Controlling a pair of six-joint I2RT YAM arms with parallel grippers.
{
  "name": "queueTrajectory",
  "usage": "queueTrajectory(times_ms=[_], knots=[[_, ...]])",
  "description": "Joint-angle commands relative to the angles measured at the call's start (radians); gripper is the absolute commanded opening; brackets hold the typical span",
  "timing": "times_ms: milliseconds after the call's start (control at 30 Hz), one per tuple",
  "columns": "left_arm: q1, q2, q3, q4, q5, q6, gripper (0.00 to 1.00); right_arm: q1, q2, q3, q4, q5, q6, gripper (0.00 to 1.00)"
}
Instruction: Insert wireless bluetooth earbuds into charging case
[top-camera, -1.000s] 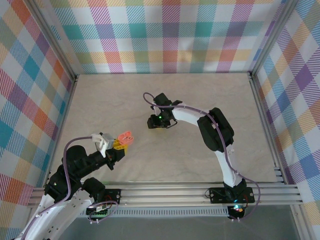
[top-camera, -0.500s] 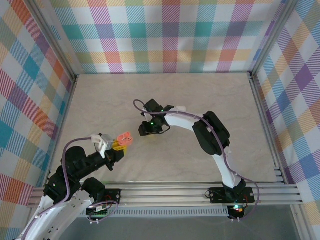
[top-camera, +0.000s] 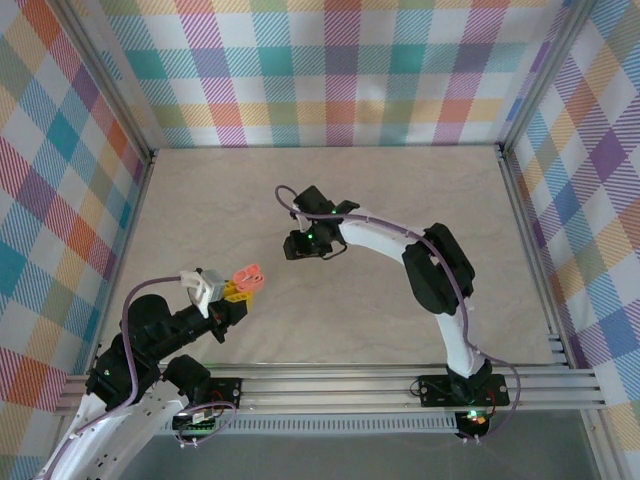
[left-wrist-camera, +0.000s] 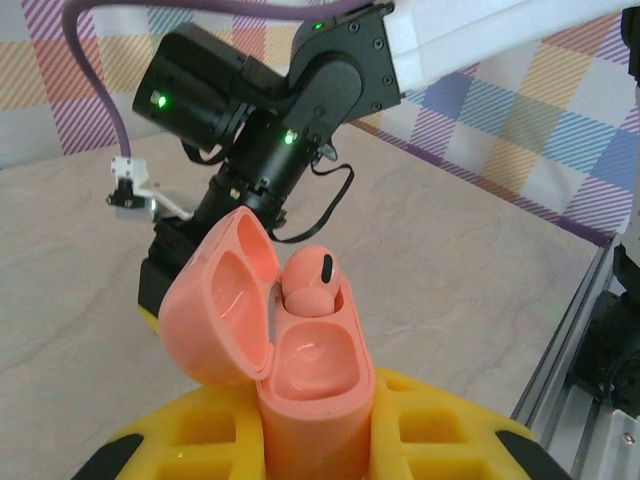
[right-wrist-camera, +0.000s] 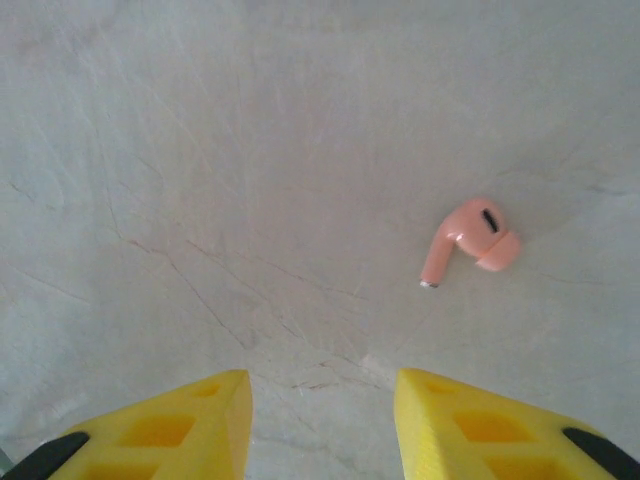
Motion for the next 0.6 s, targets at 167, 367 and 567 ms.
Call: queueTrajectory(times_ms=[167,367,567], knots=[[0.011,-0.013,0.013,0.018,-0.005,-0.006,0.11,-0.042,0.044,0.088,-0.051,0.044,0.007,0.42],[0.011,-0.010,0.008,0.026,-0.005,-0.005,0.11,-0.045,0.115,0.124,-0.062,0.050,0.004,0.41],[0.011,-0.008,0.007,0.025,-0.009,0.002,0.12,-0.045,0.156,0.154,-0.065,0.044,0.021,0.41]])
